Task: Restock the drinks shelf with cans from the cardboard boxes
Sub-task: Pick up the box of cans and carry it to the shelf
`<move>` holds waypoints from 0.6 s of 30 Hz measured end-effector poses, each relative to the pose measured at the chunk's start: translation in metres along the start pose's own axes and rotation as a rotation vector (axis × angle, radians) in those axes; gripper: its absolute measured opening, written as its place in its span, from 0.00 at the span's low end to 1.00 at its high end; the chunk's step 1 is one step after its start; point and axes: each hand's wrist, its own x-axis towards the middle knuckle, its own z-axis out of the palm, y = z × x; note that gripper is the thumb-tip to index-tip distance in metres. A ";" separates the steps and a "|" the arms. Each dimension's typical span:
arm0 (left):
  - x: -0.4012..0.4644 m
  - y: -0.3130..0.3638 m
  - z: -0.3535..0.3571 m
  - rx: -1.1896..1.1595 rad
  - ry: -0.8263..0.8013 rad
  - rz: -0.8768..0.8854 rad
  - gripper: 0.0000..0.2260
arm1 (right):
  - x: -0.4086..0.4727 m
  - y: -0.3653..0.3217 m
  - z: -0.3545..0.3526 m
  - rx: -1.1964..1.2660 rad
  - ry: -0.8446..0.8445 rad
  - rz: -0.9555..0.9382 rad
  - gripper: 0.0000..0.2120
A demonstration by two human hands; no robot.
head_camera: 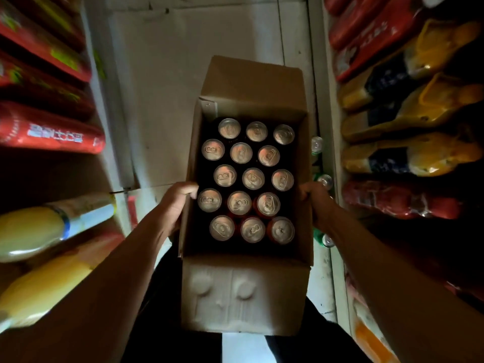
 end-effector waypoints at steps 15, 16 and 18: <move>0.047 -0.074 -0.002 0.145 -0.016 0.172 0.10 | 0.025 0.044 -0.010 -0.101 -0.004 -0.029 0.10; 0.047 -0.075 -0.003 0.145 -0.019 0.181 0.10 | 0.025 0.046 -0.011 -0.108 -0.007 -0.025 0.10; 0.047 -0.075 -0.002 0.151 -0.026 0.194 0.12 | 0.025 0.050 -0.012 -0.118 0.003 -0.034 0.10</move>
